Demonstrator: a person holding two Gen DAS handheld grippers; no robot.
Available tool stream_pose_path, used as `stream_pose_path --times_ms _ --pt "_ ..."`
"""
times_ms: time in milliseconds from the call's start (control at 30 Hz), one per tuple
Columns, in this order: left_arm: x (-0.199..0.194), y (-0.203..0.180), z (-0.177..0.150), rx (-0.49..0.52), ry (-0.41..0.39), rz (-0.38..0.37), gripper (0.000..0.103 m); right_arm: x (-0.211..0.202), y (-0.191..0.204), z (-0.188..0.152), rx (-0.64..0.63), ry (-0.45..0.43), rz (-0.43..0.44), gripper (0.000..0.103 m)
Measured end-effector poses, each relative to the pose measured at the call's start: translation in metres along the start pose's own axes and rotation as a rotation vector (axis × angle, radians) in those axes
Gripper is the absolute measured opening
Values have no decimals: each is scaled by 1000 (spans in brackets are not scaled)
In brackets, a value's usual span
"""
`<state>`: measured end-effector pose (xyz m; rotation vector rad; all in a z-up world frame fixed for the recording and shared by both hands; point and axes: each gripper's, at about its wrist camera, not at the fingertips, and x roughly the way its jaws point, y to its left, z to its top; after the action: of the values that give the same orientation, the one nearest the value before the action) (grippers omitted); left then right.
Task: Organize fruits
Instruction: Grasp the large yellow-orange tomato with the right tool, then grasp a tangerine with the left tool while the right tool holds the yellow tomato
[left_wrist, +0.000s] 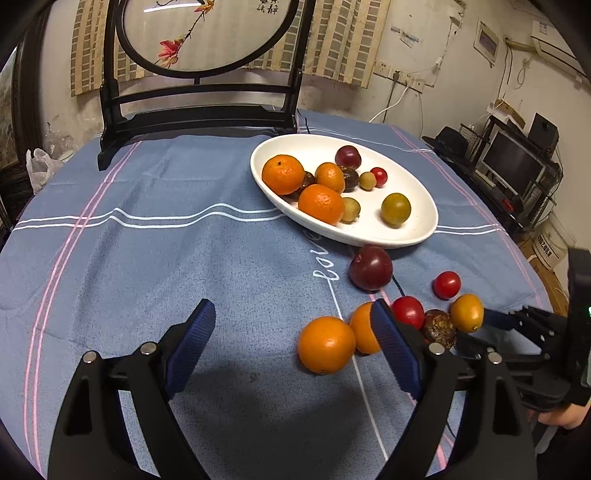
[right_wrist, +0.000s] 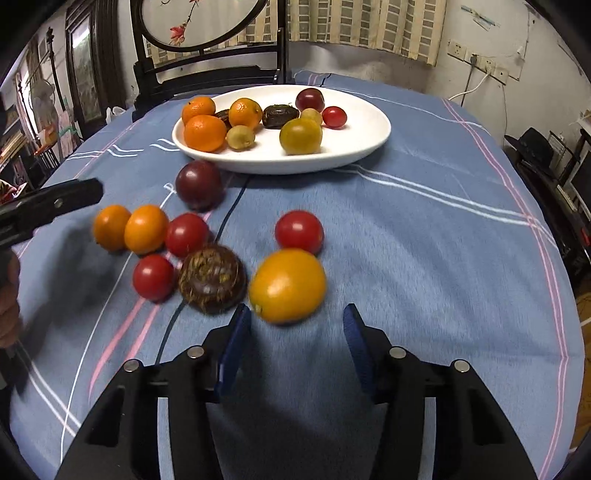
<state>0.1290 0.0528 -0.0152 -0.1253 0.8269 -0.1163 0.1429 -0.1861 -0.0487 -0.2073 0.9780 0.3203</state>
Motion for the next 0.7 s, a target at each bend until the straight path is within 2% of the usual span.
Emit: stream_pose_path --times_ms 100,133,267,367,533,600,667,700 --pt "1 -3 -2 16 8 -2 84 4 2 7 4 -9 2 48" --pt "1 -4 -2 23 11 0 84 5 1 8 12 -15 11 39" --pt "5 -9 -6 57 35 4 84 0 -2 3 42 -33 37 39" --pt "8 -20 -15 110 78 -25 84 -7 -6 -1 65 -54 68 39" --pt "9 -36 -26 204 72 -3 84 -12 -7 -5 76 -65 99 39" --pt "12 -33 -27 193 83 -7 79 -13 -5 -6 67 -69 104 39" --pt "18 -30 -27 180 101 -5 68 -15 -3 -6 60 -75 109 39" --pt "23 -29 -28 179 116 0 66 -16 -2 -6 54 -78 111 39"
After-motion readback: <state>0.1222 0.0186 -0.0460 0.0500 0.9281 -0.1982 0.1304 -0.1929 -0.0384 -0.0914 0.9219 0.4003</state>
